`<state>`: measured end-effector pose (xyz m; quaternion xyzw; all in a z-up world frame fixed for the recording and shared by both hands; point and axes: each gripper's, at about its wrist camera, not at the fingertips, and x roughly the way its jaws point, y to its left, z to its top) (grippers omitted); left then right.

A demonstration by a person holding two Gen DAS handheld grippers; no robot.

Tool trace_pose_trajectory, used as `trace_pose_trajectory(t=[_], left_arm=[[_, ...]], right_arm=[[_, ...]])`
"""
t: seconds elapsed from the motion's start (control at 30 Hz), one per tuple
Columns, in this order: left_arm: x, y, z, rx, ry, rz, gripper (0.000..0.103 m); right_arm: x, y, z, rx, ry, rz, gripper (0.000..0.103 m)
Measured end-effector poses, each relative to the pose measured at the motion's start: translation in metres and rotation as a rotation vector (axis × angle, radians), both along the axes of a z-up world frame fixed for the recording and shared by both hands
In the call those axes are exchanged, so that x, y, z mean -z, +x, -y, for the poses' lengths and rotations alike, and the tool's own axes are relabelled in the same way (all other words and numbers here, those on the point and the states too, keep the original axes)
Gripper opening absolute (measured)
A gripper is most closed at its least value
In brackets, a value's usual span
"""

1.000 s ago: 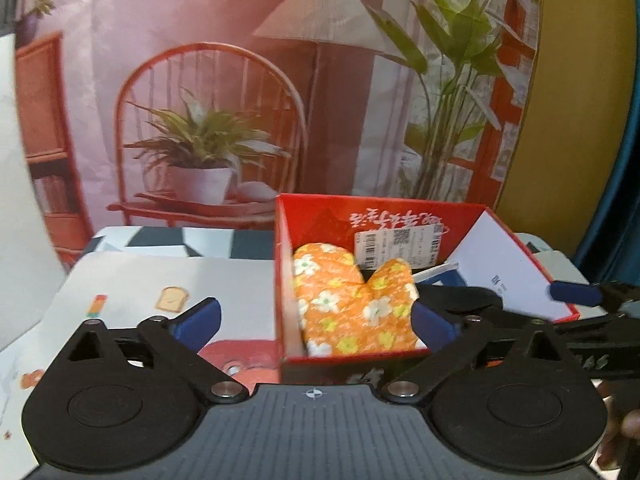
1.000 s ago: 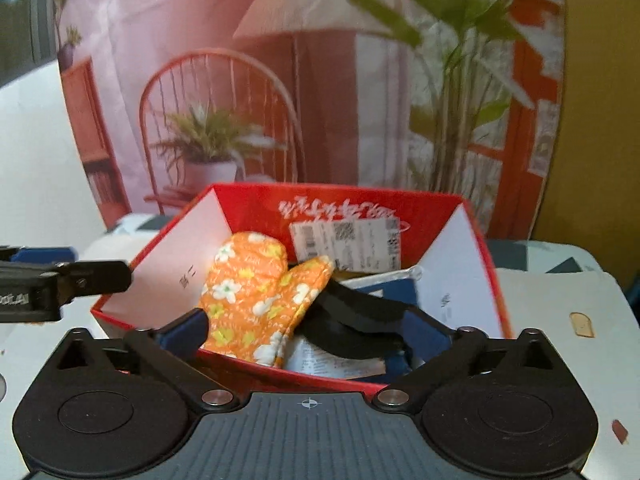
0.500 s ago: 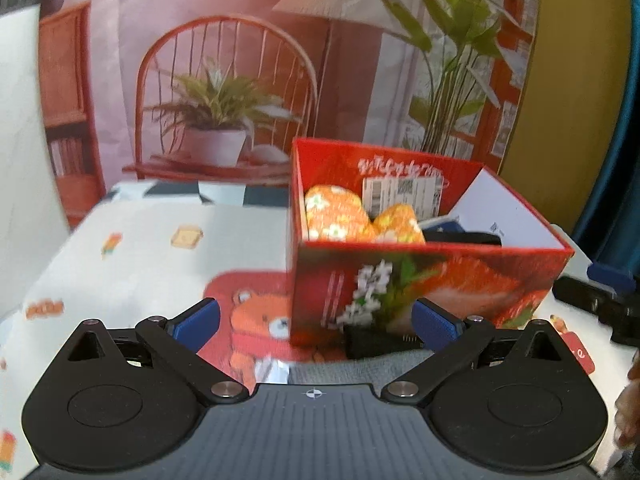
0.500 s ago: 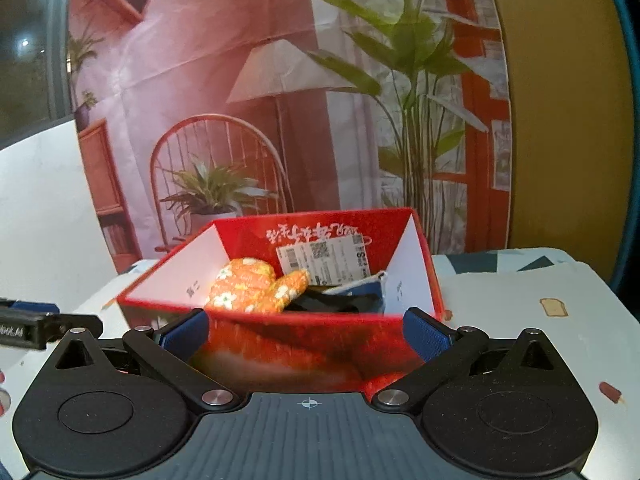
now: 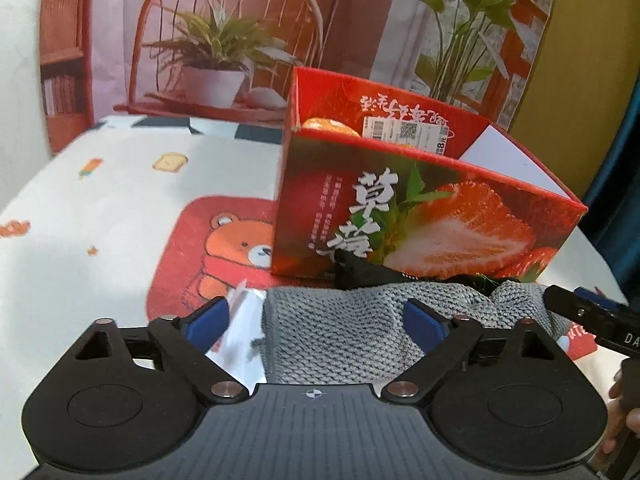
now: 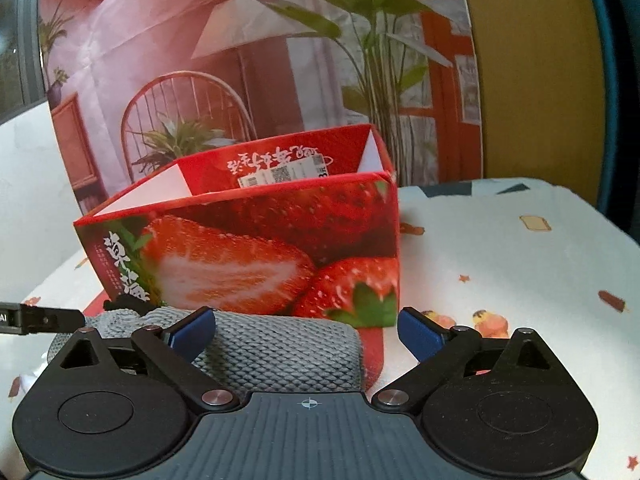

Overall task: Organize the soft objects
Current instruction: 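Move the left tool down to the grey knit cloth and grasp it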

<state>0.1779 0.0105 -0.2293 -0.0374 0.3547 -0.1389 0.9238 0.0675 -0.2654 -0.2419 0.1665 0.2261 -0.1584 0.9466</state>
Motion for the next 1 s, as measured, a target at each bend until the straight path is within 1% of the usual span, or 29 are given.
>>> trace_pose_trajectory(t=[0.03, 0.13, 0.23, 0.4, 0.47, 0.53, 0.6, 0.7, 0.77, 0.87, 0.9, 0.93, 1.0], left_arm=[[0.003, 0.0, 0.0, 0.002, -0.011, -0.009, 0.087], [0.013, -0.001, 0.0, 0.013, -0.043, -0.031, 0.086], [0.021, -0.002, 0.002, 0.014, -0.042, -0.035, 0.086], [0.026, -0.006, 0.003, 0.016, -0.043, -0.012, 0.086], [0.025, -0.007, 0.003, 0.015, -0.045, -0.002, 0.086], [0.025, -0.01, 0.003, 0.02, -0.047, 0.009, 0.082], [0.024, -0.012, 0.002, 0.027, -0.051, 0.016, 0.08], [0.024, -0.014, 0.0, 0.033, -0.06, 0.017, 0.08], [0.023, -0.015, -0.001, 0.036, -0.065, 0.021, 0.075], [0.021, -0.019, 0.0, 0.027, -0.053, 0.036, 0.068], [0.02, -0.019, 0.0, 0.028, -0.05, 0.039, 0.061], [0.02, -0.02, 0.001, 0.032, -0.05, 0.041, 0.052], [0.018, -0.021, 0.0, 0.032, -0.046, 0.046, 0.048]], right_arm=[[0.003, 0.0, 0.001, -0.005, 0.016, 0.003, 0.096], [0.009, 0.004, 0.004, -0.03, 0.058, 0.007, 0.093], [0.016, 0.004, 0.003, -0.046, 0.082, 0.01, 0.092], [0.024, -0.001, 0.005, -0.055, 0.127, 0.028, 0.091], [0.025, -0.002, 0.006, -0.055, 0.135, 0.031, 0.09], [0.025, -0.002, 0.005, -0.061, 0.133, 0.035, 0.086], [0.025, -0.003, 0.004, -0.065, 0.128, 0.036, 0.085], [0.024, -0.003, 0.003, -0.071, 0.127, 0.039, 0.082], [0.024, -0.004, 0.003, -0.074, 0.128, 0.04, 0.081], [0.022, -0.004, 0.0, -0.076, 0.12, 0.037, 0.08], [0.022, -0.004, -0.001, -0.078, 0.119, 0.037, 0.078], [0.021, -0.005, -0.001, -0.081, 0.12, 0.036, 0.076], [0.02, -0.006, -0.002, -0.086, 0.125, 0.035, 0.074]])
